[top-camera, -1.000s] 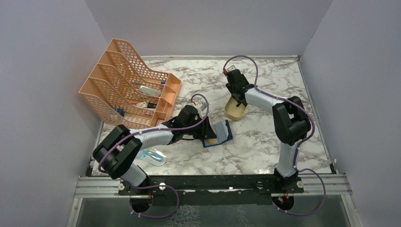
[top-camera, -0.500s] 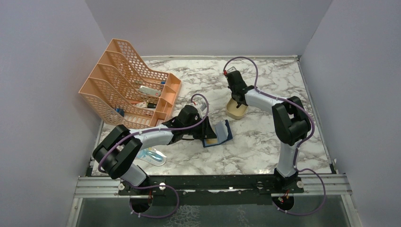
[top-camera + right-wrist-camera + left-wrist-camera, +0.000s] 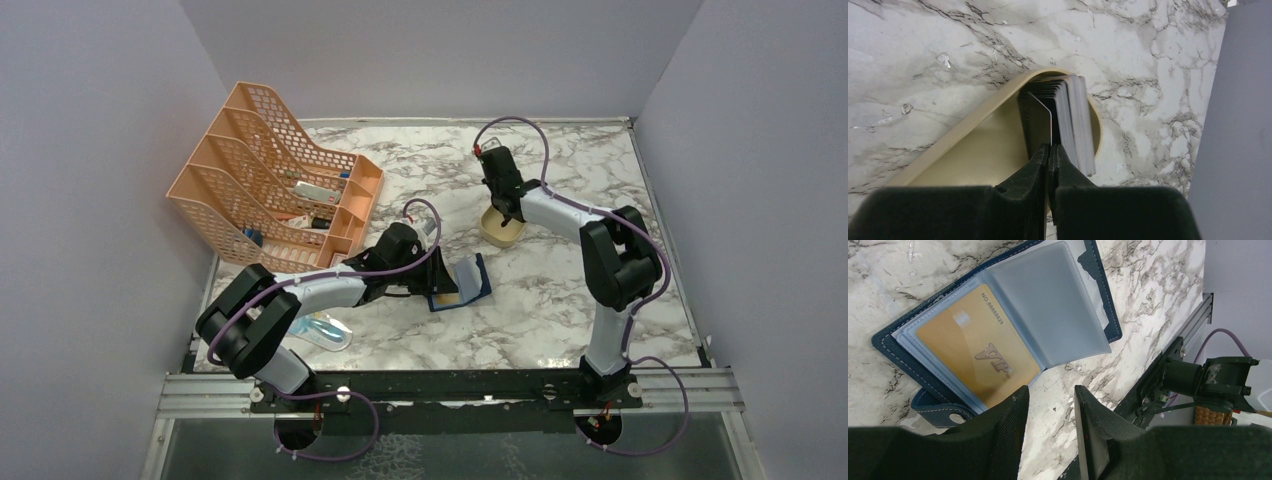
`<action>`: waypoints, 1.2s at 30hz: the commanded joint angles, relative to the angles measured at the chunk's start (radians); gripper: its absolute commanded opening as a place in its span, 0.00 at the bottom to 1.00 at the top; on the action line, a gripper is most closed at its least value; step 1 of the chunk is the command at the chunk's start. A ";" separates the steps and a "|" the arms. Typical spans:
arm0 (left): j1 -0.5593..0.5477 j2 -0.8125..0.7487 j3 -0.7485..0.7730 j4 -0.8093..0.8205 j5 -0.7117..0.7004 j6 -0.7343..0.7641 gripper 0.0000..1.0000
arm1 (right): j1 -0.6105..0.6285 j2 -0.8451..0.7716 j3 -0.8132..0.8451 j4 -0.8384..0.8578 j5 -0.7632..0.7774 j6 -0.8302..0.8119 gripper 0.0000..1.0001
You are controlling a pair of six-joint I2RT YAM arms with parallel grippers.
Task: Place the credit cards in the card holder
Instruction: Pick up the credit card from the storage box.
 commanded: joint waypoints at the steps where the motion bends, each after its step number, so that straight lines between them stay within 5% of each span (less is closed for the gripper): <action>1: -0.002 -0.015 -0.001 0.016 0.013 0.002 0.41 | -0.001 -0.098 0.003 -0.084 -0.140 0.085 0.01; 17: 0.000 -0.035 0.037 -0.039 -0.052 -0.022 0.42 | 0.000 -0.430 -0.111 -0.216 -0.641 0.396 0.01; 36: 0.010 -0.309 0.029 -0.093 -0.120 -0.170 0.69 | 0.001 -0.687 -0.604 0.431 -1.249 1.031 0.01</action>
